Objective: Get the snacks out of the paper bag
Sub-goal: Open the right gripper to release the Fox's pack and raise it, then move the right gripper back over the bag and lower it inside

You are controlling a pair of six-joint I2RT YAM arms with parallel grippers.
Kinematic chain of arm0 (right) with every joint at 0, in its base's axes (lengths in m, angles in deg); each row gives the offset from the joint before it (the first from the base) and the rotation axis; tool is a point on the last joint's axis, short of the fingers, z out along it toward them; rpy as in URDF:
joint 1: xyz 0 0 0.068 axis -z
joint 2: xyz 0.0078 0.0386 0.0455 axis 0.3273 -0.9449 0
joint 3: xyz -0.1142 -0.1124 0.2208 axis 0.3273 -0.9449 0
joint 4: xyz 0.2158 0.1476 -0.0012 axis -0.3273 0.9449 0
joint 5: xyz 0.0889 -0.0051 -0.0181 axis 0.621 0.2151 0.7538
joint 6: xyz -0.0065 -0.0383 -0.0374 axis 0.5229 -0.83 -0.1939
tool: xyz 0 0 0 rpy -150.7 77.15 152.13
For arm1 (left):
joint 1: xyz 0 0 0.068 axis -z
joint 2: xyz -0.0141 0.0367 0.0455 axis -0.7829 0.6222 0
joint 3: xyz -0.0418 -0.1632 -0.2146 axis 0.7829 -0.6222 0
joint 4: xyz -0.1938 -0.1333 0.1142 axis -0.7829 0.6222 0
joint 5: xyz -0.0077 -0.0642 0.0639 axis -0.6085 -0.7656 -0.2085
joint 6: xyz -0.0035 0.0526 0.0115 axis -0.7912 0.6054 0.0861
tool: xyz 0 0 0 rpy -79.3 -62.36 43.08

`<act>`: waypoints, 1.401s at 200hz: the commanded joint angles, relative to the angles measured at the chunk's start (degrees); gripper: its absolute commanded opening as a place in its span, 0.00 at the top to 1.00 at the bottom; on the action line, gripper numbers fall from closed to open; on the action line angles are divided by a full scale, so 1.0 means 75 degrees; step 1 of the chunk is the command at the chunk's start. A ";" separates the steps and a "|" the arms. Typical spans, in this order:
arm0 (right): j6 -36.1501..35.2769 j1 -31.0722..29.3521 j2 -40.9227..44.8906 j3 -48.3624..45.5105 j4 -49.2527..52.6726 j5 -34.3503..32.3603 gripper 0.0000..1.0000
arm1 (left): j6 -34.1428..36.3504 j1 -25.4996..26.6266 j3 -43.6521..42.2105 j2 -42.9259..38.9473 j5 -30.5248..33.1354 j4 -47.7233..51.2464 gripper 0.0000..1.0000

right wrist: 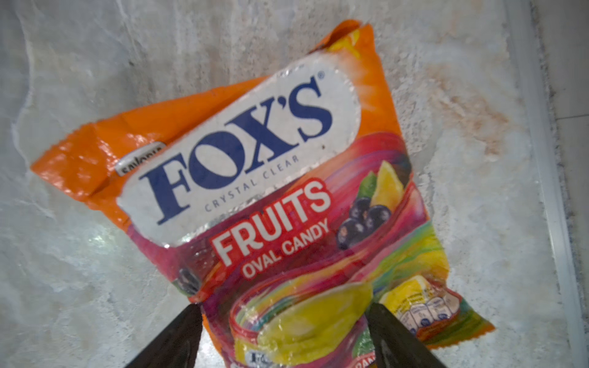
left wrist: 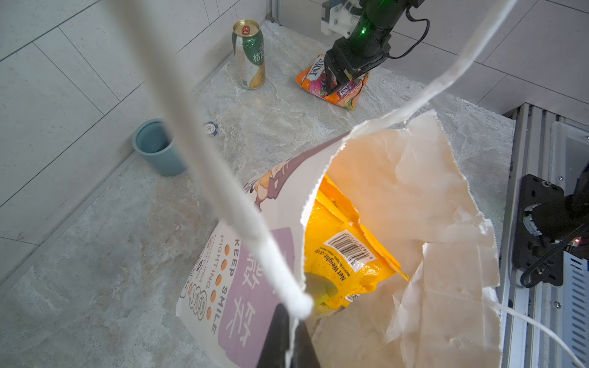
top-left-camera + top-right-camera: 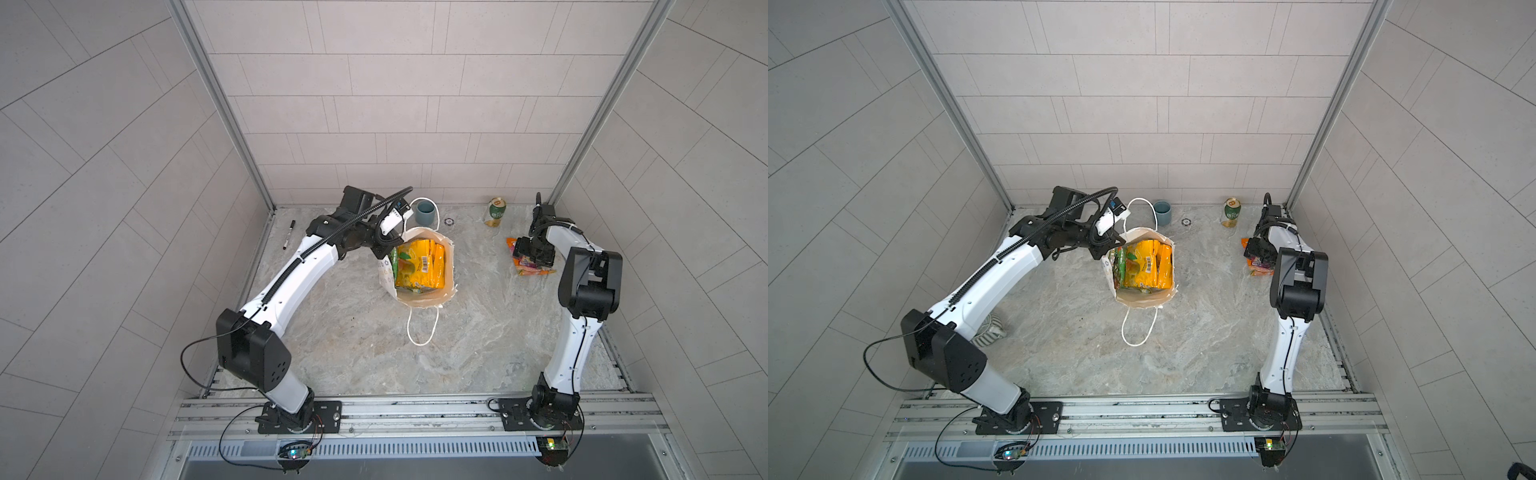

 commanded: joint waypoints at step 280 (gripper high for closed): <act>0.2192 -0.8099 0.6039 -0.2641 -0.0891 -0.1581 0.62 | 0.0073 0.0356 0.0318 -0.0084 -0.0264 -0.0341 1.00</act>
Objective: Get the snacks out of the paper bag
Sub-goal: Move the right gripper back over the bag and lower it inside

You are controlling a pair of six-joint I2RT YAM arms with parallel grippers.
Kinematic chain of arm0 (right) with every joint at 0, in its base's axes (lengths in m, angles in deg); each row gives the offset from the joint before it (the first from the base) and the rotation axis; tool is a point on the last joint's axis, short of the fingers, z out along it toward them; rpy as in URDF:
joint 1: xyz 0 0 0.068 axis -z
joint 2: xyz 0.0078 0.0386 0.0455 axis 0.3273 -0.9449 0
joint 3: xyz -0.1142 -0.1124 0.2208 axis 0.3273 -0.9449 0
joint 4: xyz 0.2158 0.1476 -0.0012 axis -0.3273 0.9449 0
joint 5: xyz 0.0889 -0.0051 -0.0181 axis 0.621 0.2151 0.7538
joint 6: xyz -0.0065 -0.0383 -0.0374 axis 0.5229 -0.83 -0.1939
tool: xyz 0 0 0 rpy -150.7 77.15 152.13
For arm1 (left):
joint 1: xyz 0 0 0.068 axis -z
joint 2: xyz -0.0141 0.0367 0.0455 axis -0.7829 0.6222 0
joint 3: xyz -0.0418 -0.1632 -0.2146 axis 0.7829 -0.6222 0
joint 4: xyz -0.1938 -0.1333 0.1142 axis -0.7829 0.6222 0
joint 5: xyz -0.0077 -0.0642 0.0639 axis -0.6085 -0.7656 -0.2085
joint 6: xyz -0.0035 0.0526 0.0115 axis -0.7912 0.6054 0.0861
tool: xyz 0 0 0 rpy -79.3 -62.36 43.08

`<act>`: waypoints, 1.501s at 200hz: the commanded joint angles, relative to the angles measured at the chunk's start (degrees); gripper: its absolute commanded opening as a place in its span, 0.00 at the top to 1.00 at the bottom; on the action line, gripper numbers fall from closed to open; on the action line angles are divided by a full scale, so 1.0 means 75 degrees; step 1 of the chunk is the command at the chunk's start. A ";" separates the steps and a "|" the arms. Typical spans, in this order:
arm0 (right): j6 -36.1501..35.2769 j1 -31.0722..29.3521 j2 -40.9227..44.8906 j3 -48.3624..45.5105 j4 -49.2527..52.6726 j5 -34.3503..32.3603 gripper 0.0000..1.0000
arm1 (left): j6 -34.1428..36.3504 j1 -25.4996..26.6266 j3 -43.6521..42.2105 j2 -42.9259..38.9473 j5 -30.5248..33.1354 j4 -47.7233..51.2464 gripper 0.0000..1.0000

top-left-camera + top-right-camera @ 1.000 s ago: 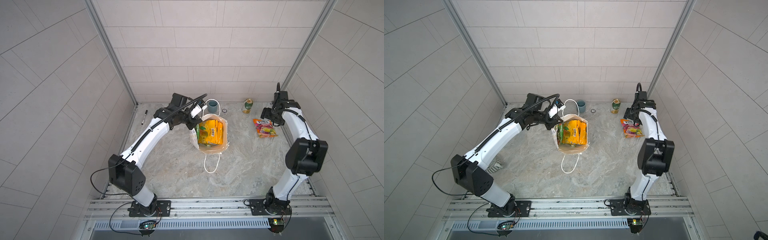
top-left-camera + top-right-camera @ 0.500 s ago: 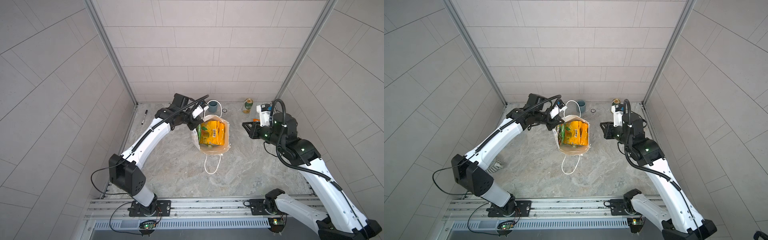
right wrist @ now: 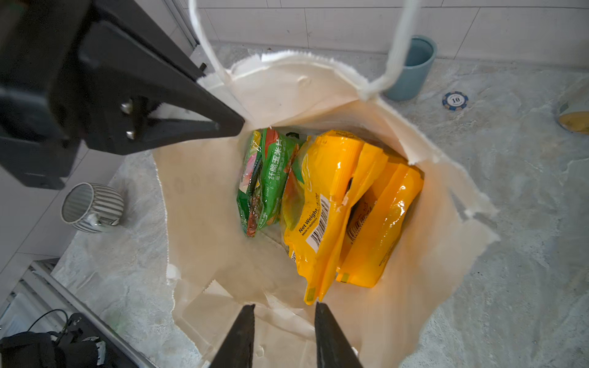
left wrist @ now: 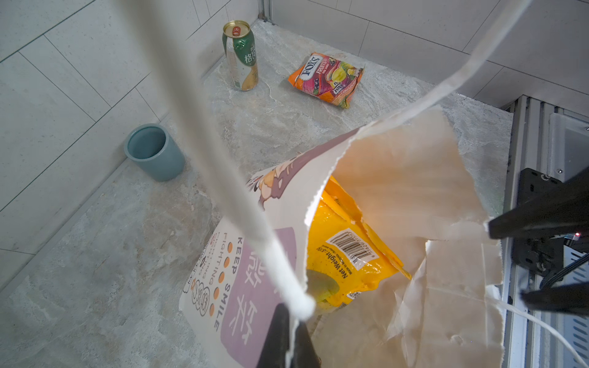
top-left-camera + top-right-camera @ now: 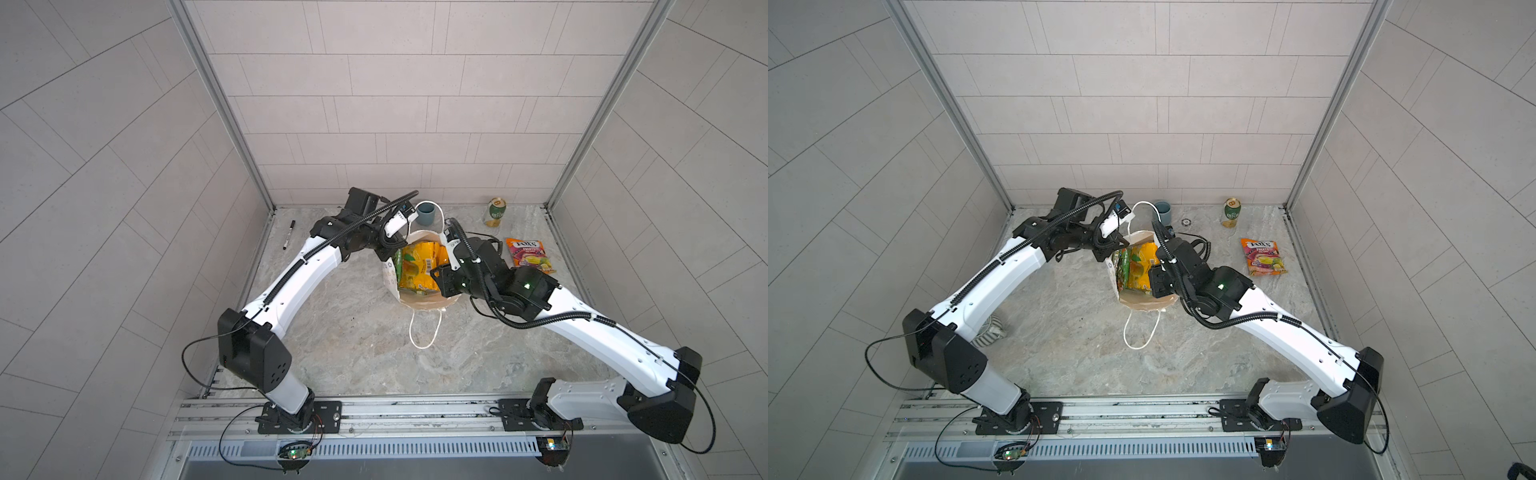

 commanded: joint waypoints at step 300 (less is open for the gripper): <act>0.0999 0.0177 -0.2201 0.0181 -0.1419 -0.1763 0.41 | 0.0032 0.0156 0.0294 -0.0108 -0.0426 -0.0338 1.00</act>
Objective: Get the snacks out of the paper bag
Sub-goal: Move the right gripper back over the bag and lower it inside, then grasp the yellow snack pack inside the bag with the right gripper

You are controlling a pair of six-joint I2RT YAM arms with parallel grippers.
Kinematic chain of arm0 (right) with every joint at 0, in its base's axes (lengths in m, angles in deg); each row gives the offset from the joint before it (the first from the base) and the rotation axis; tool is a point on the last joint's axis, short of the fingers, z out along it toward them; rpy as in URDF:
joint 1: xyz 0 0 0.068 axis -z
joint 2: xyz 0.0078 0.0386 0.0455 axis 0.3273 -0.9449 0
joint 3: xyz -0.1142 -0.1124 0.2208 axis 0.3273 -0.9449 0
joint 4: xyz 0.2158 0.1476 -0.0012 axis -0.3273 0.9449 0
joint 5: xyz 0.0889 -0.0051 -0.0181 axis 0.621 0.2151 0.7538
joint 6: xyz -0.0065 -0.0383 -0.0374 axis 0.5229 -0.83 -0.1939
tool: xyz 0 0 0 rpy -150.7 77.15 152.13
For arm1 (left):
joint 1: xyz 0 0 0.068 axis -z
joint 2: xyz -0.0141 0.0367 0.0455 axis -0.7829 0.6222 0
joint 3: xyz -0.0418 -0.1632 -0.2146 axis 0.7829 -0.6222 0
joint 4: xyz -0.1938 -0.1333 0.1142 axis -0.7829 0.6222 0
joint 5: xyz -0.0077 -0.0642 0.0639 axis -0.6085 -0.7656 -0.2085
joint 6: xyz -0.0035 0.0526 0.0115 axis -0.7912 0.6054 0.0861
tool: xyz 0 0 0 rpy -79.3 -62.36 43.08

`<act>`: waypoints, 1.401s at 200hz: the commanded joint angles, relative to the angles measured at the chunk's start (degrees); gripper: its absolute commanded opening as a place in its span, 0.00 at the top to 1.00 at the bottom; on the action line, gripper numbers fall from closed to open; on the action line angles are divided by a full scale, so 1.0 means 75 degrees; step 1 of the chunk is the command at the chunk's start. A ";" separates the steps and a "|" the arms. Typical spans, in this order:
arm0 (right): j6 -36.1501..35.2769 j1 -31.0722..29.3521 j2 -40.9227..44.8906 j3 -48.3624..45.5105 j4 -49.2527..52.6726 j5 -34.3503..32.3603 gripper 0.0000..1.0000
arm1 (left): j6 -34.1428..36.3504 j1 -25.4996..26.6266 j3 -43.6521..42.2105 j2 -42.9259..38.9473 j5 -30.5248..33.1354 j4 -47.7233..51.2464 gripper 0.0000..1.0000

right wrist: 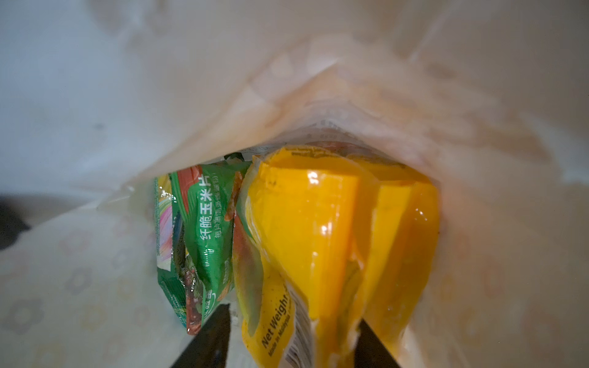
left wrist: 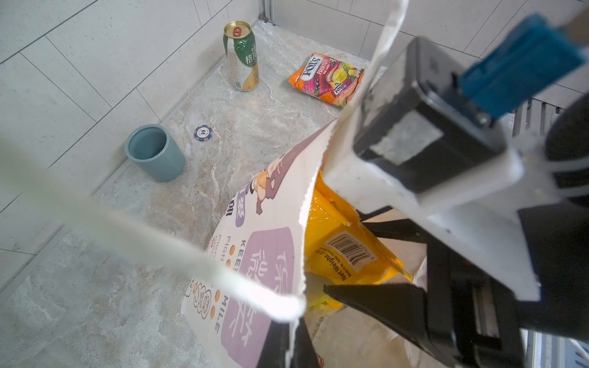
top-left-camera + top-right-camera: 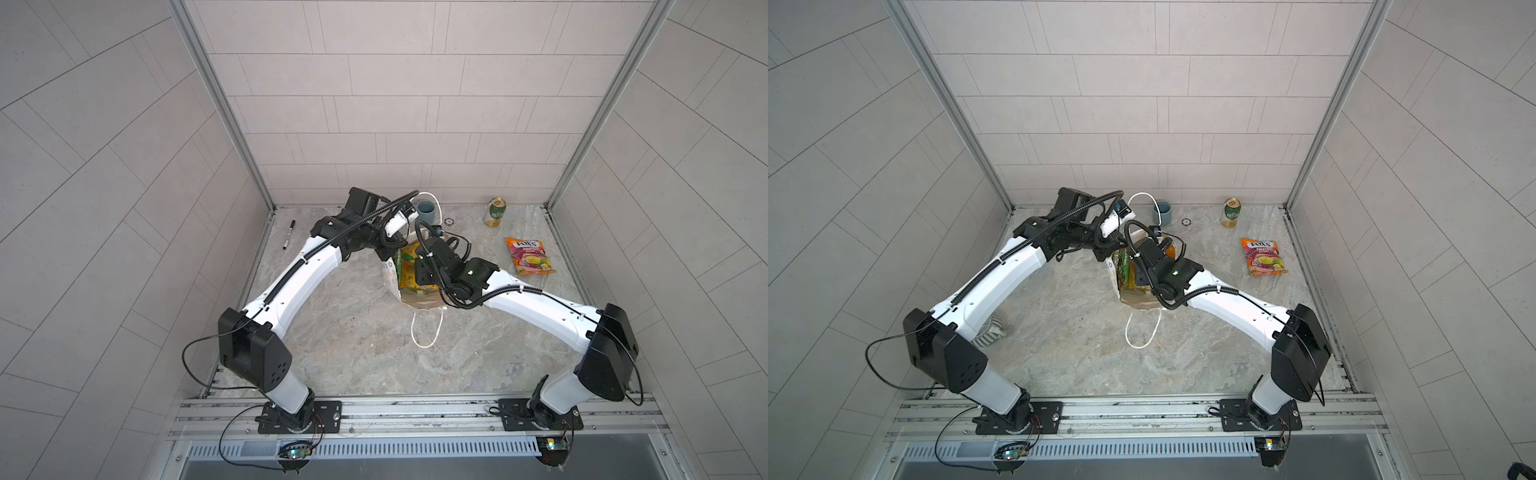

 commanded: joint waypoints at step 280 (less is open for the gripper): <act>-0.1151 0.0016 0.0464 0.0258 -0.0258 0.0802 1.00 | 0.0025 0.0152 0.0251 -0.0189 -0.0259 -0.0323 1.00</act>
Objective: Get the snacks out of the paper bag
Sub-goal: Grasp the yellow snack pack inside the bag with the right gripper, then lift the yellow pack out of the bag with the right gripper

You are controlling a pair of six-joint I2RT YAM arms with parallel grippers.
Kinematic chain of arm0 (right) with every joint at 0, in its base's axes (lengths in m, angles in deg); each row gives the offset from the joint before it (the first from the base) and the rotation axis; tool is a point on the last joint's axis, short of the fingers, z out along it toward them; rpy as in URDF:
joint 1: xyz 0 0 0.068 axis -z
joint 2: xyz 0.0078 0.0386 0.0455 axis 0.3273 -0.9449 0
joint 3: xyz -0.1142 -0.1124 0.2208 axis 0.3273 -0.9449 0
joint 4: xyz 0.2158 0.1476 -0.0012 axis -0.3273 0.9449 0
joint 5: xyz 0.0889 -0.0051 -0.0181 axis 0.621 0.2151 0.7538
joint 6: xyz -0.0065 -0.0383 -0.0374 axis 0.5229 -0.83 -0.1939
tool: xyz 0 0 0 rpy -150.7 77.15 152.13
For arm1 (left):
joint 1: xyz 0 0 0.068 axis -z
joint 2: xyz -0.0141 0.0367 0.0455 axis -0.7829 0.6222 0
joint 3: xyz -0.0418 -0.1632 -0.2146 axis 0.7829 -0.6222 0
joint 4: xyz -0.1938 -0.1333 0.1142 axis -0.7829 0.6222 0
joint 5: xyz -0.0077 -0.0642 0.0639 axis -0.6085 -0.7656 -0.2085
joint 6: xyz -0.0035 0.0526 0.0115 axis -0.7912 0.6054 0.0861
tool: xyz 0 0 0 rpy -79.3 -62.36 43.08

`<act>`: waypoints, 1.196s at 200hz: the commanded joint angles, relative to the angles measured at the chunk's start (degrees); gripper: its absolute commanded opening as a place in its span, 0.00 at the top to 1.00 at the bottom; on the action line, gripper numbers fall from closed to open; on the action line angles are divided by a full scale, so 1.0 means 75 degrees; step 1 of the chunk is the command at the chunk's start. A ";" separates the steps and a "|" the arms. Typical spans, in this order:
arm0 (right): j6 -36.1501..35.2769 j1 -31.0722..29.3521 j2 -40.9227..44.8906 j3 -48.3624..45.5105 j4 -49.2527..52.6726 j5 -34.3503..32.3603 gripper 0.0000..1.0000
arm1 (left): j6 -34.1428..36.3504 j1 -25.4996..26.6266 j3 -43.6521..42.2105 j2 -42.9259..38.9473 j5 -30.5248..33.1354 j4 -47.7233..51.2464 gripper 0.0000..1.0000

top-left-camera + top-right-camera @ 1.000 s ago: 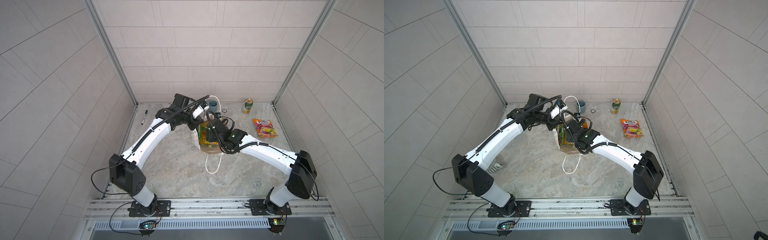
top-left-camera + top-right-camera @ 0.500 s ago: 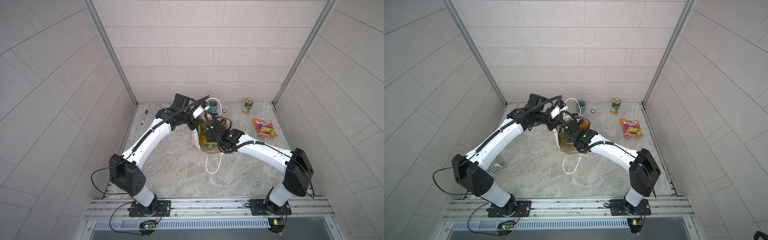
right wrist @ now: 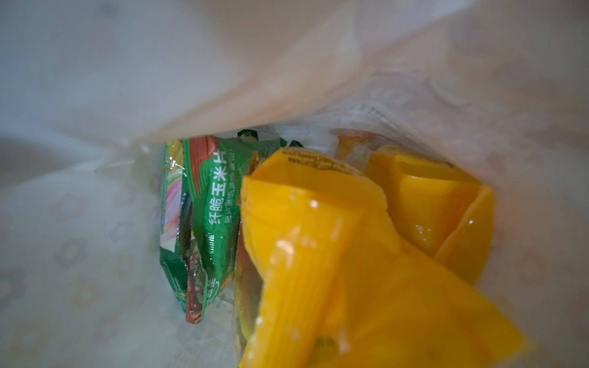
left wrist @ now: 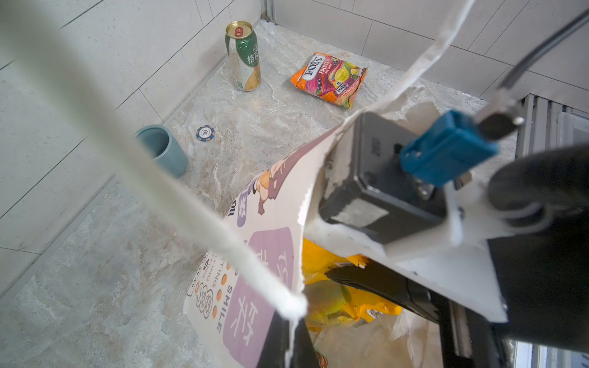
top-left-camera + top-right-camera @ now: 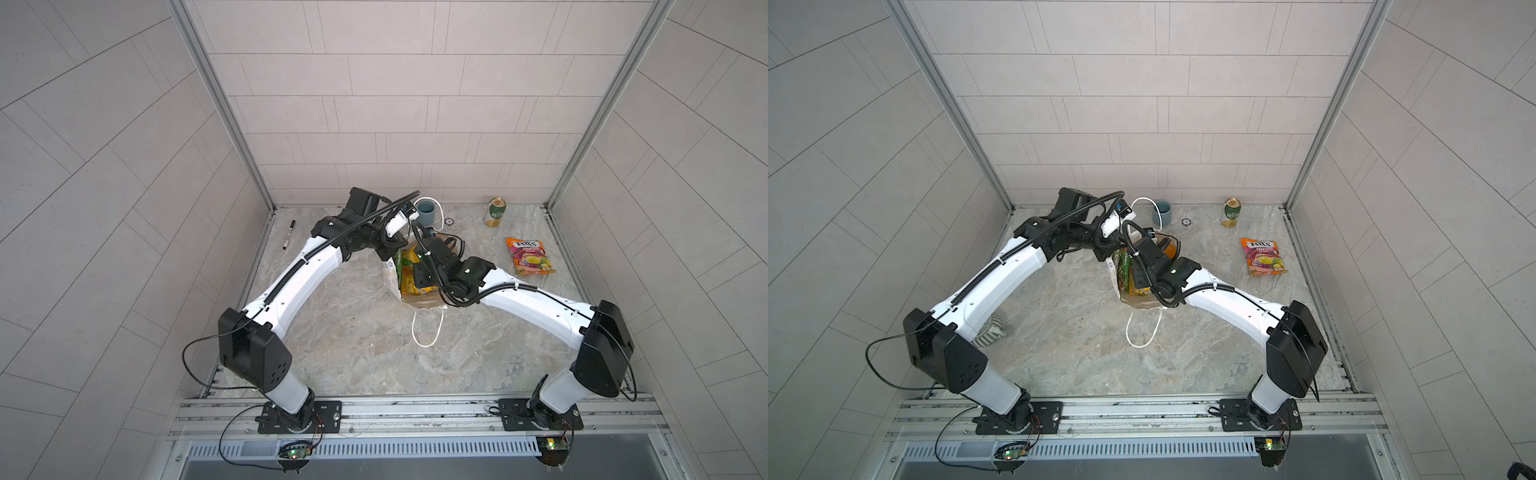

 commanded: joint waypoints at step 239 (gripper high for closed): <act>-0.1785 0.0193 0.3291 0.1242 0.1670 0.1813 1.00 | -0.0018 0.0120 0.0287 -0.0234 -0.0219 -0.0296 1.00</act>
